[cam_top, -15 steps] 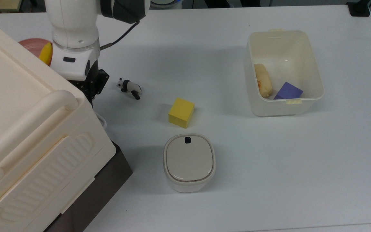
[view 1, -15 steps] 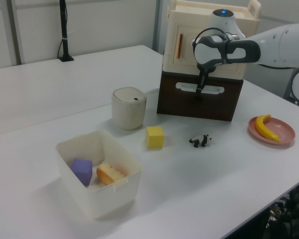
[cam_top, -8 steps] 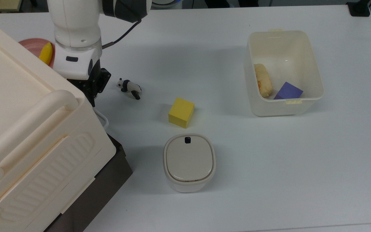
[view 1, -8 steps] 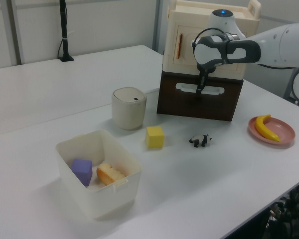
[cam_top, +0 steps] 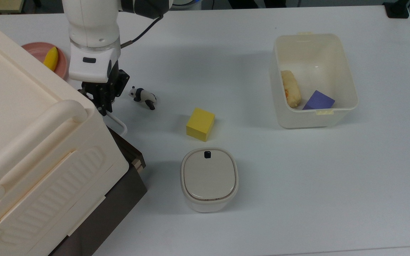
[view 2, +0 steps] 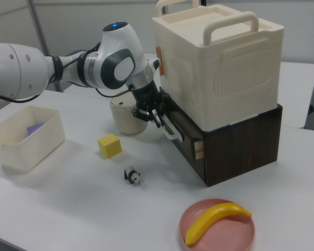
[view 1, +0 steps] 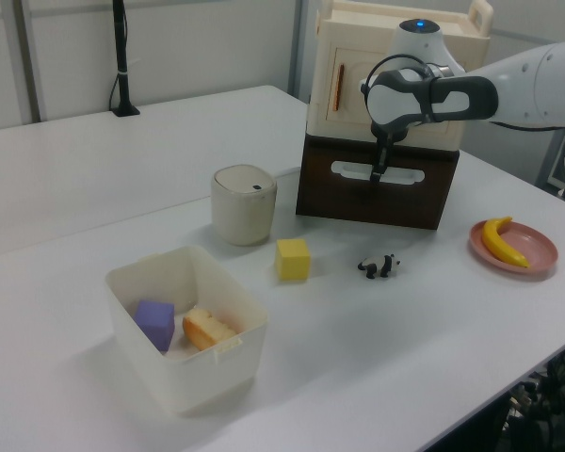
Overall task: Slide open the drawer
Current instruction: 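Pull the handle outward, sliding the drawer out of the cabinet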
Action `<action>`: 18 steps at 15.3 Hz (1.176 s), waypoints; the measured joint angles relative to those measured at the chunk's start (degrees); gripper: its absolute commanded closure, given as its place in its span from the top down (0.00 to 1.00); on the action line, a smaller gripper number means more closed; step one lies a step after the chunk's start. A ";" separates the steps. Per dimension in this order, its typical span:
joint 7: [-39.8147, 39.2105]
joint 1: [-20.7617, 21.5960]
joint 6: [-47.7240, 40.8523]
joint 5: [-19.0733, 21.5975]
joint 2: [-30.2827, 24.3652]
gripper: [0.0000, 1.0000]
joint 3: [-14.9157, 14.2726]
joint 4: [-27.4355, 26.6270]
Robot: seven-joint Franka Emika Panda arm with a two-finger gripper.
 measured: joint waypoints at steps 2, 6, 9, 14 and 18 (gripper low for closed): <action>0.00 0.06 -1.22 0.00 -0.76 0.02 0.41 -0.72; 0.00 0.11 -3.93 0.00 -2.41 0.02 1.52 -2.33; 0.00 0.13 -3.96 0.00 -3.34 0.02 1.83 -3.61; 0.00 0.22 -3.98 0.01 -4.86 0.02 2.32 -5.68; 0.00 0.58 -4.02 0.01 -6.24 0.02 2.51 -7.48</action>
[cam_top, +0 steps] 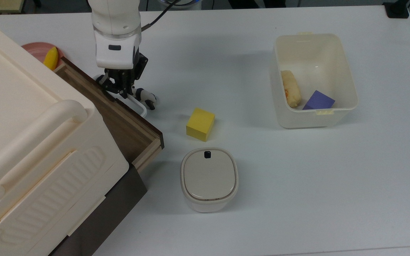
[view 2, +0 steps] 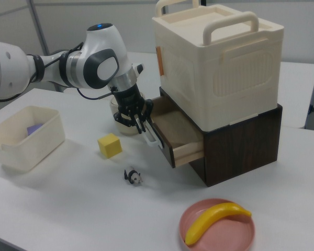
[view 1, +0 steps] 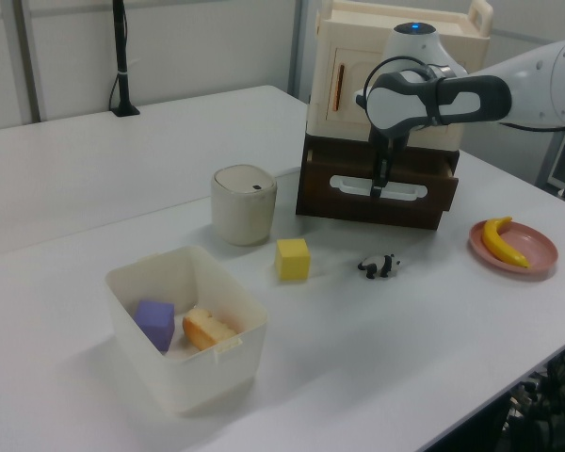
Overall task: Slide open the drawer
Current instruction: 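Pull the handle outward, sliding the drawer out of the cabinet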
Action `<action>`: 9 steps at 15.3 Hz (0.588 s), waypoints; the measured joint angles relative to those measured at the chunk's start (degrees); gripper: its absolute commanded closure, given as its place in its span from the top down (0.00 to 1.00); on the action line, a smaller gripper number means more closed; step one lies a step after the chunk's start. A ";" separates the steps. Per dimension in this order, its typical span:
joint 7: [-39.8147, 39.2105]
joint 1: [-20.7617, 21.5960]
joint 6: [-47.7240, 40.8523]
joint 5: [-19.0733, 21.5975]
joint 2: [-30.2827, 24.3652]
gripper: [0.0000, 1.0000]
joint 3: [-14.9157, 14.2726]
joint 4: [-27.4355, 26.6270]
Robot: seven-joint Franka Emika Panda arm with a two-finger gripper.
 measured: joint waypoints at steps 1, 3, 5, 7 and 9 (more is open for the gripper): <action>0.00 0.09 0.00 0.00 -0.29 0.02 0.02 -0.35; 0.01 0.16 -0.02 0.01 -0.75 0.02 0.11 -0.86; 0.00 0.19 -0.08 0.01 -1.00 0.02 0.17 -1.07; 0.01 0.19 -0.10 0.01 -1.04 0.06 0.19 -1.11; 0.01 0.19 -0.12 0.01 -1.05 0.12 0.19 -1.11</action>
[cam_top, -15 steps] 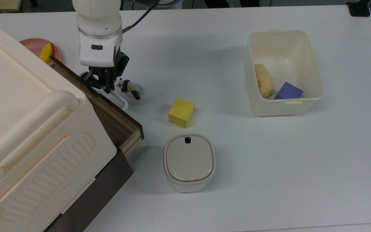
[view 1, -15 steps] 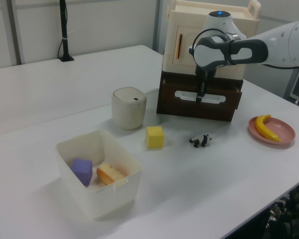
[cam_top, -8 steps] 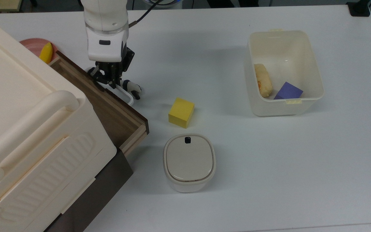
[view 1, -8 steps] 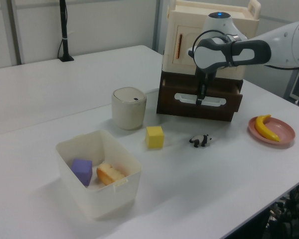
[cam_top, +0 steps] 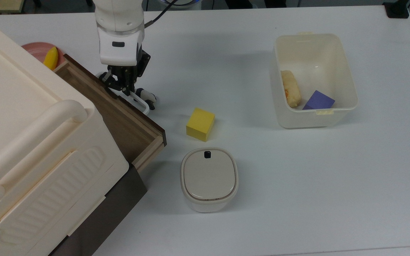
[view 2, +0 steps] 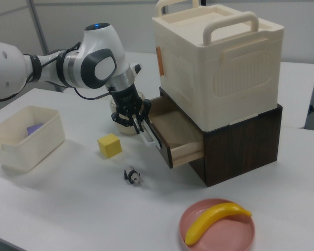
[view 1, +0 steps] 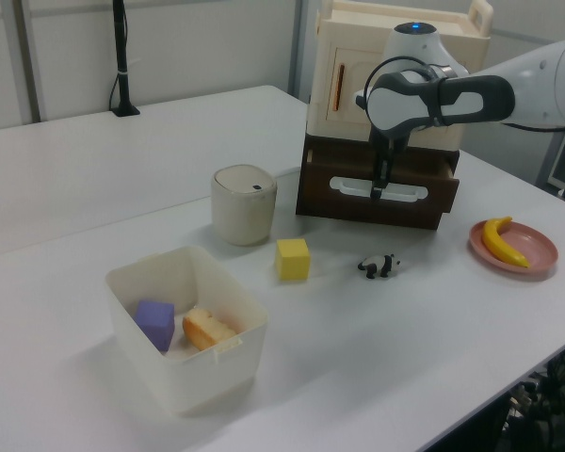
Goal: Slide open the drawer
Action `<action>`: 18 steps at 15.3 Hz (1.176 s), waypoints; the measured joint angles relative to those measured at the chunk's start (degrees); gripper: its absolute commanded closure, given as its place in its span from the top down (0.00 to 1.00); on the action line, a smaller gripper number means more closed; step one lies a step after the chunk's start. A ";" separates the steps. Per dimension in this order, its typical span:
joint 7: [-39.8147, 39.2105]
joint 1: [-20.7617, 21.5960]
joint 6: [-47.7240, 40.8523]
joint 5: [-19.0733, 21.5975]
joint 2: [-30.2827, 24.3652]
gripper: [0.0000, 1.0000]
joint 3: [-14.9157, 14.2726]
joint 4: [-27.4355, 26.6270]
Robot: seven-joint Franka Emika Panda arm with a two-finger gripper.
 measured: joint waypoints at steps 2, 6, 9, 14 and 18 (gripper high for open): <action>0.05 0.00 -0.01 0.00 -0.02 0.18 0.00 0.00; 0.43 0.05 -0.40 0.28 -0.63 0.18 0.37 0.09; 1.34 0.06 -3.23 0.29 -2.13 0.18 0.46 0.47; 4.38 -0.03 -10.62 1.29 -6.56 1.00 0.15 1.37; 20.46 -0.01 -22.80 5.66 -10.35 1.00 0.11 5.47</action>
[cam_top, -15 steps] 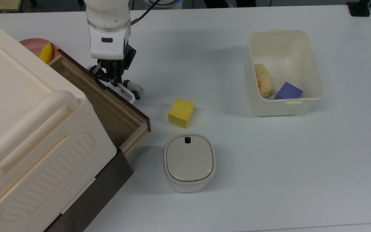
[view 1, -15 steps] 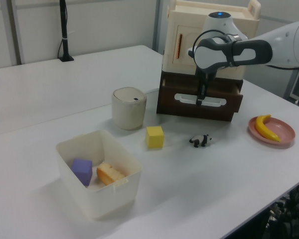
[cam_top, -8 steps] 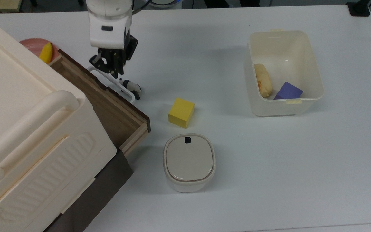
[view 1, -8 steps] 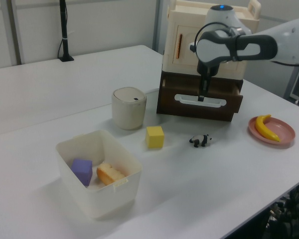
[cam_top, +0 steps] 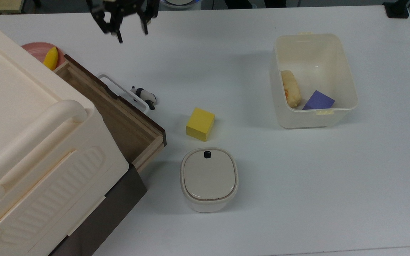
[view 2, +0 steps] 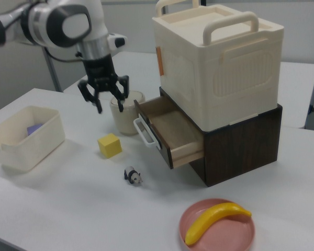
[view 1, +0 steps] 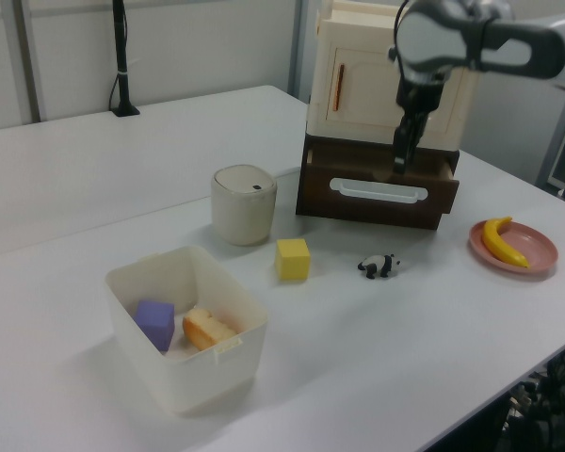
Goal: Slide open the drawer
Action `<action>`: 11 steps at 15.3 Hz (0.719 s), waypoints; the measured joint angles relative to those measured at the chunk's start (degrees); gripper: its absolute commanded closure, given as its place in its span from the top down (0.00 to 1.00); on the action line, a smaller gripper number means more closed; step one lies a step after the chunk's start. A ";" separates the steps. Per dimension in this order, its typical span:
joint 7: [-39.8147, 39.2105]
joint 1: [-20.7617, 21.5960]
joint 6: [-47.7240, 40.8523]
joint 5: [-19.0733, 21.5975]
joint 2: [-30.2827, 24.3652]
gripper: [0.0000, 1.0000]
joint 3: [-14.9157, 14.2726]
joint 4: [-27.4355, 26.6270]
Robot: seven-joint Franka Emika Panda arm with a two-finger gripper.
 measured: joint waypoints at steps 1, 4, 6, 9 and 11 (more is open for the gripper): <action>6.28 0.03 -2.56 0.63 -0.77 1.00 0.03 1.34; 22.96 0.07 -3.63 1.61 -1.62 1.00 0.00 2.36; 28.59 1.04 -3.64 1.65 -1.77 1.00 -1.02 2.39; 30.43 4.84 -3.70 1.65 -2.22 1.00 -4.88 2.42; 30.57 6.07 -3.71 1.65 -2.70 1.00 -6.41 2.42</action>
